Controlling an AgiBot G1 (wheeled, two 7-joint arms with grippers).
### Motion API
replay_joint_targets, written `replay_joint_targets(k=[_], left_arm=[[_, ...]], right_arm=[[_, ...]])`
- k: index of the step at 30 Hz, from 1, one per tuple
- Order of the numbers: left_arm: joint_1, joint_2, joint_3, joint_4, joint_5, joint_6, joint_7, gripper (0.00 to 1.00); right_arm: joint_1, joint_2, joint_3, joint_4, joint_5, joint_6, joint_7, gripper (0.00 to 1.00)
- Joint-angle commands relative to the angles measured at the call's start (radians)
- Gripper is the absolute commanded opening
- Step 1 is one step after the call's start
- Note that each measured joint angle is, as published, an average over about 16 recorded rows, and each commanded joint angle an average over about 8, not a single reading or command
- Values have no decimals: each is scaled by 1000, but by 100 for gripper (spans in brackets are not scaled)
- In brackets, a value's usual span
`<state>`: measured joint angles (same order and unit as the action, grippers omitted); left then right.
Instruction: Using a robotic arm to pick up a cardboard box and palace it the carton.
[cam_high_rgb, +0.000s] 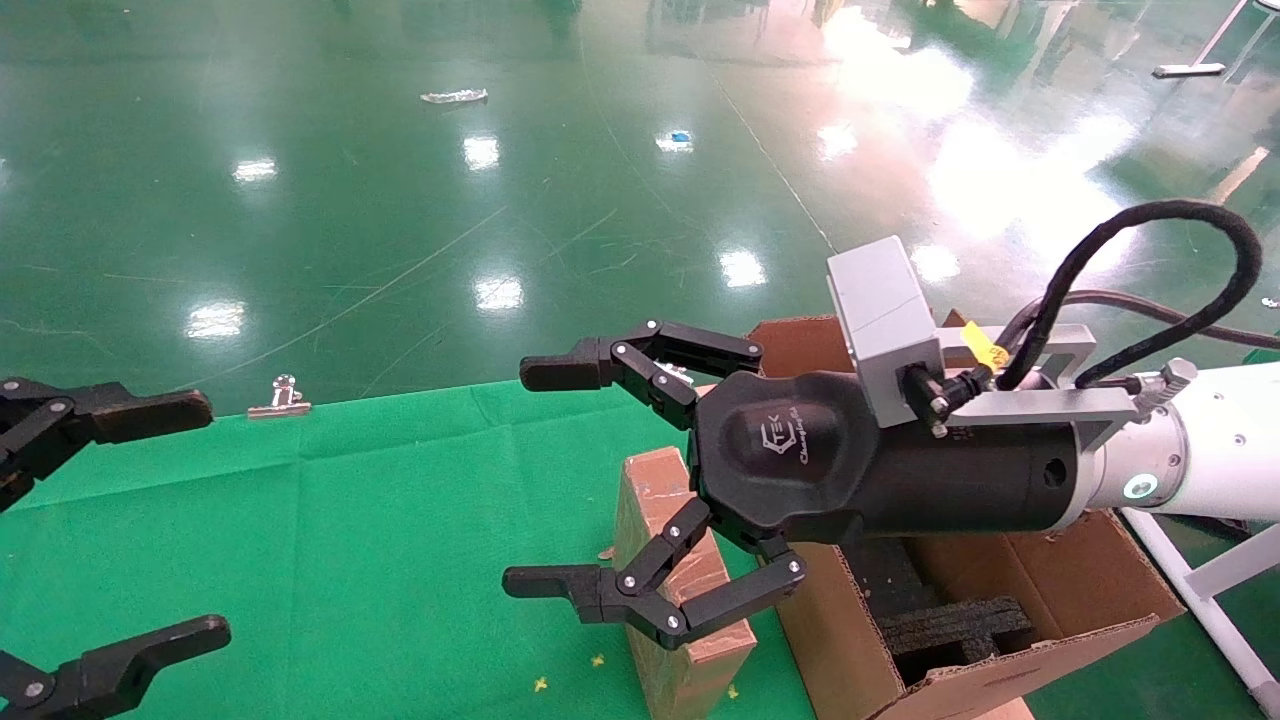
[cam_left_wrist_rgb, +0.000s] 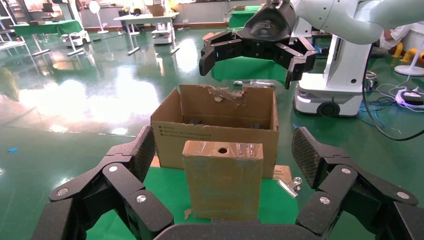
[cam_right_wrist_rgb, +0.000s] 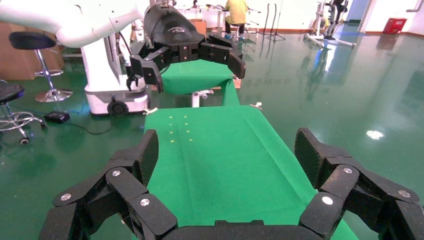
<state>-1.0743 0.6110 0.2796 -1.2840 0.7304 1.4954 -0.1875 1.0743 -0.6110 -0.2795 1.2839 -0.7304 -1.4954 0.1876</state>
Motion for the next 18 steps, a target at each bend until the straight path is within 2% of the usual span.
replay_joint_targets(k=[1, 12, 18], left_arm=[[0, 0, 0, 0, 0, 0, 0, 100], [0, 0, 0, 0, 0, 0, 0, 100], [-1, 0, 1, 1, 0, 0, 1, 100]], right_arm=[[0, 0, 0, 0, 0, 0, 0, 100], [2, 1, -3, 9, -6, 1, 2, 100], [38, -5, -49, 48, -83, -1, 47, 100]])
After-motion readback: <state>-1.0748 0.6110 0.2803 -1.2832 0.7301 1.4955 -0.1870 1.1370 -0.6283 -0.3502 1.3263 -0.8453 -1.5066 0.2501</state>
